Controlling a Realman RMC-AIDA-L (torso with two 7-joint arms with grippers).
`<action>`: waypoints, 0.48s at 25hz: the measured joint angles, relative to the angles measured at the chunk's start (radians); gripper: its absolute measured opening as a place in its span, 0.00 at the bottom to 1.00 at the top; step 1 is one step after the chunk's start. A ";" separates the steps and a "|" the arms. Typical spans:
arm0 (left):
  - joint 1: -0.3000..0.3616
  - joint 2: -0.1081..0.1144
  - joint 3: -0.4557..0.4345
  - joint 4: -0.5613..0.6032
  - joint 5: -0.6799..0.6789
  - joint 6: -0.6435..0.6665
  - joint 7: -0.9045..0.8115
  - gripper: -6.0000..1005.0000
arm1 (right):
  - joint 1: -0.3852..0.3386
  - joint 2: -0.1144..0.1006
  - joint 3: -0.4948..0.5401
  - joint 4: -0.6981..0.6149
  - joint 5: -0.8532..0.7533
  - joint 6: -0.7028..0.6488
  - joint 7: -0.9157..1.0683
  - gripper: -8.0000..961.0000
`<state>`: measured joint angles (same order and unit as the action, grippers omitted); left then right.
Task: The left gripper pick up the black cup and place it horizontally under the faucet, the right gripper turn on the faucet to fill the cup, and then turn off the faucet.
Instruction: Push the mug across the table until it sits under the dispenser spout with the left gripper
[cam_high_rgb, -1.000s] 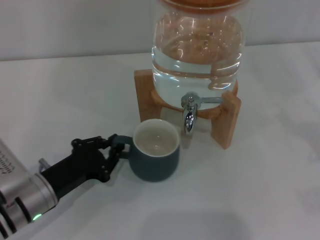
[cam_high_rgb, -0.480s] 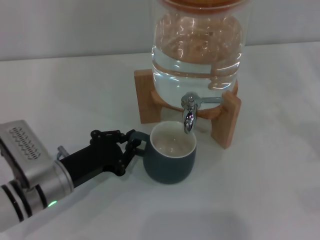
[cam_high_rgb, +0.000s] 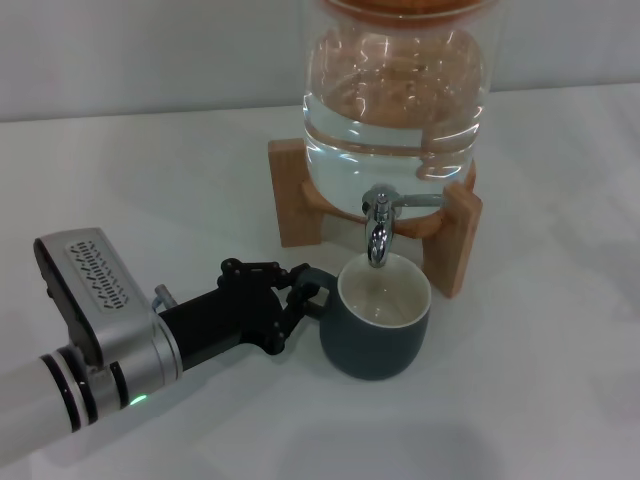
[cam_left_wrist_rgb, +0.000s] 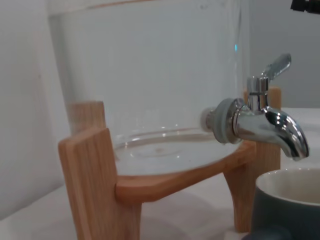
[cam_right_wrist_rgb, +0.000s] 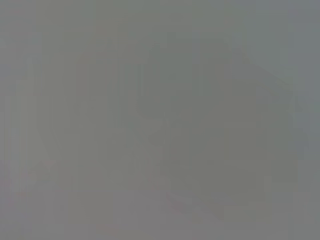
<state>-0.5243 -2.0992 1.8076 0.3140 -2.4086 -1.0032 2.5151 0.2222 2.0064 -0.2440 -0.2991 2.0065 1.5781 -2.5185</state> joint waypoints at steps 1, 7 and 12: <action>0.002 0.001 0.004 0.002 -0.002 0.003 -0.004 0.14 | -0.001 0.000 0.000 0.000 0.000 0.000 0.000 0.82; 0.009 0.004 0.000 0.003 -0.003 0.005 -0.067 0.14 | -0.007 0.000 0.000 0.000 0.000 0.002 0.000 0.82; 0.012 0.005 -0.003 0.003 -0.013 0.005 -0.084 0.28 | -0.009 0.000 0.000 0.000 0.000 0.003 0.000 0.82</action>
<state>-0.5123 -2.0941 1.8044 0.3168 -2.4220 -0.9979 2.4307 0.2135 2.0064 -0.2439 -0.2990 2.0064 1.5812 -2.5188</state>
